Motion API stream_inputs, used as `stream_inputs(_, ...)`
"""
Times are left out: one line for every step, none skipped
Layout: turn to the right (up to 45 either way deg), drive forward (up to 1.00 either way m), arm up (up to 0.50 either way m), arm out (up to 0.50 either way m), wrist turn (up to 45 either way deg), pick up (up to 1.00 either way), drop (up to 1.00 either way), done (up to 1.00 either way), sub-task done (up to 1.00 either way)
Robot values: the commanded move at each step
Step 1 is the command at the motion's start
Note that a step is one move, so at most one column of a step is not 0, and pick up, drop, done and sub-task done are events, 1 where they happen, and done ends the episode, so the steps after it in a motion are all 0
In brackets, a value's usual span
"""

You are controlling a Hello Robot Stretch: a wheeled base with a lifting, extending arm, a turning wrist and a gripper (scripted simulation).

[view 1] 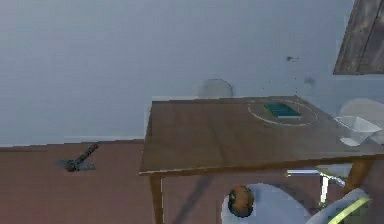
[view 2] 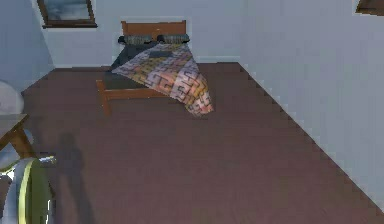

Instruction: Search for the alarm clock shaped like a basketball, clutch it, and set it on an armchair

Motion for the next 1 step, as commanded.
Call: stream_inputs(0.0, 0.35, 0.00, 0.00, 0.0, 0.00, 0.00, 0.00, 0.00)
